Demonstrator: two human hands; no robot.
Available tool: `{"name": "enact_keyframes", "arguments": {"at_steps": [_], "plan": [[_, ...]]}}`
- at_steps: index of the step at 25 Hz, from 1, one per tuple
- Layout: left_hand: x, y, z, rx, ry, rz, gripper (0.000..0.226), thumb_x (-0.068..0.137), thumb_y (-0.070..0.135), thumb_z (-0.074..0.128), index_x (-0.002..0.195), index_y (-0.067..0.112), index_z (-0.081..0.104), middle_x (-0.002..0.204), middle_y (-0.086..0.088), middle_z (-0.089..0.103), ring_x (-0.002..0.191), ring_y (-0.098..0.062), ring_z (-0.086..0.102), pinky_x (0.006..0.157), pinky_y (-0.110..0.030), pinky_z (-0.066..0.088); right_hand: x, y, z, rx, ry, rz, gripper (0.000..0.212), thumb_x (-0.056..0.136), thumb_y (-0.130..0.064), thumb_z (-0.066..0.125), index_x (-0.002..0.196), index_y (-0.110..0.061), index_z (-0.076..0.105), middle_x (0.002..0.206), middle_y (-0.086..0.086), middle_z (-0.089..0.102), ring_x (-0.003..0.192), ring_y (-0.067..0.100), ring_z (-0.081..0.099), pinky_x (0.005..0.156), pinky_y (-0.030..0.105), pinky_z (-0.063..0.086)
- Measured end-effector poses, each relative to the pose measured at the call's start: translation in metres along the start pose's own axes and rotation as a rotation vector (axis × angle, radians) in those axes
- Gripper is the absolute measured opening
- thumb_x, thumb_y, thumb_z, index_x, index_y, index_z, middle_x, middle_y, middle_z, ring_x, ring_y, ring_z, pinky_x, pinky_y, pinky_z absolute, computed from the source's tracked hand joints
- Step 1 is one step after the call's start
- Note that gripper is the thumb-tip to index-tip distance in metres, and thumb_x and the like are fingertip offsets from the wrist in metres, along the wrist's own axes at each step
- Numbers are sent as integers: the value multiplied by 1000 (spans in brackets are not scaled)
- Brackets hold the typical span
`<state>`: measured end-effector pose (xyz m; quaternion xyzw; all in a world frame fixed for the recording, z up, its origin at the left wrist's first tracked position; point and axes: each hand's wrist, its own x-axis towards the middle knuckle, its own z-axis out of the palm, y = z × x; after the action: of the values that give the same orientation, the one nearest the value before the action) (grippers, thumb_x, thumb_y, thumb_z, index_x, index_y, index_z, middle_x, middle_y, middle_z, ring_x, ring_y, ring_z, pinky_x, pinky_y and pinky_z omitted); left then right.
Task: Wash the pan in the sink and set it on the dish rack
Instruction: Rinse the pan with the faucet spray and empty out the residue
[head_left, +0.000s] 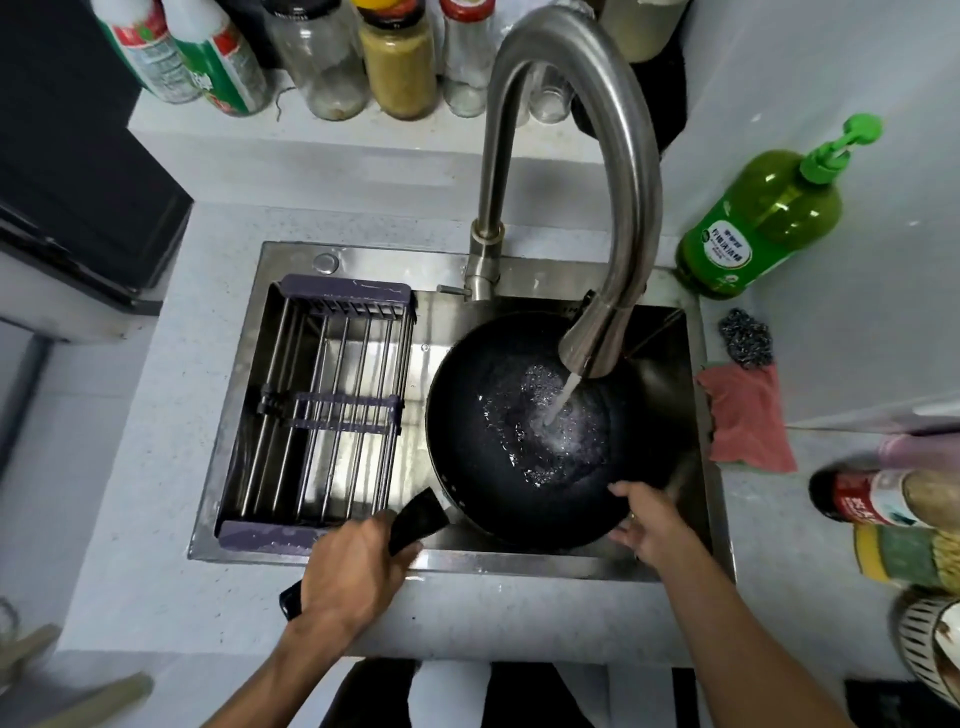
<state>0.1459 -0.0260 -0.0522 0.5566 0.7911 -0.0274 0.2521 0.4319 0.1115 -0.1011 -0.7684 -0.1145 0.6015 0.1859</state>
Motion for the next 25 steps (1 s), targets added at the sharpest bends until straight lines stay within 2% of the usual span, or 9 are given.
{"name": "enact_keyframes", "arguments": {"at_steps": [3,8,12,13,16,18,20,22,25], "plan": [[4,-9,0,-78,35,-6,26,84,51,64,89,25,61,76,-1,70,75,-27,68,60,-32,45,1,-2,7,94,-49,-45,26,95,11,48,102,-13,55,112,16,66,95,29,63,75,44,55],[10,-8,17,-344,-29,32,30,78,56,68,78,27,60,62,7,64,59,-10,63,57,-29,52,-52,-44,-19,-93,64,-393,48,85,13,50,122,-15,60,109,8,69,88,17,64,65,32,52],[8,6,26,-413,-161,81,27,78,52,67,74,26,61,57,9,60,55,-7,60,51,-23,45,-117,-76,-34,-336,49,-674,78,80,15,49,137,-38,46,97,-29,51,80,-8,51,62,20,42],[8,9,28,-381,-190,89,24,79,50,66,74,27,60,59,9,60,56,-8,59,51,-23,43,-126,-82,-33,-405,64,-691,79,80,14,51,138,-39,43,93,-30,45,76,-8,47,60,17,39],[9,23,27,-260,-196,43,18,84,43,62,79,27,56,77,3,69,74,-16,66,63,-25,49,-126,-92,-27,-631,163,-704,48,82,5,56,120,-25,51,86,-19,43,75,-2,44,57,16,31],[14,27,27,-211,-187,-2,20,83,43,59,75,26,52,79,0,69,78,-22,67,63,-27,48,-122,-100,-20,-777,236,-693,24,79,-8,58,101,-17,55,81,-5,51,81,13,57,59,25,38],[20,23,25,-237,-231,-39,28,78,50,61,71,24,55,68,4,65,67,-17,66,55,-23,44,-116,-113,-15,-969,277,-654,28,76,-28,54,101,-17,56,89,5,60,92,31,61,73,35,48],[22,20,23,-312,-303,-70,34,73,57,64,72,23,60,61,7,62,56,-12,62,49,-22,46,-117,-127,-10,-1172,304,-610,46,71,-45,43,107,-19,55,102,10,64,99,34,60,91,44,49],[25,22,21,-306,-344,-17,37,76,52,66,64,19,56,67,5,59,66,-17,59,66,-31,51,-130,-147,1,-1287,306,-622,49,78,-43,42,113,-14,58,117,15,65,106,35,60,96,43,47]]}}
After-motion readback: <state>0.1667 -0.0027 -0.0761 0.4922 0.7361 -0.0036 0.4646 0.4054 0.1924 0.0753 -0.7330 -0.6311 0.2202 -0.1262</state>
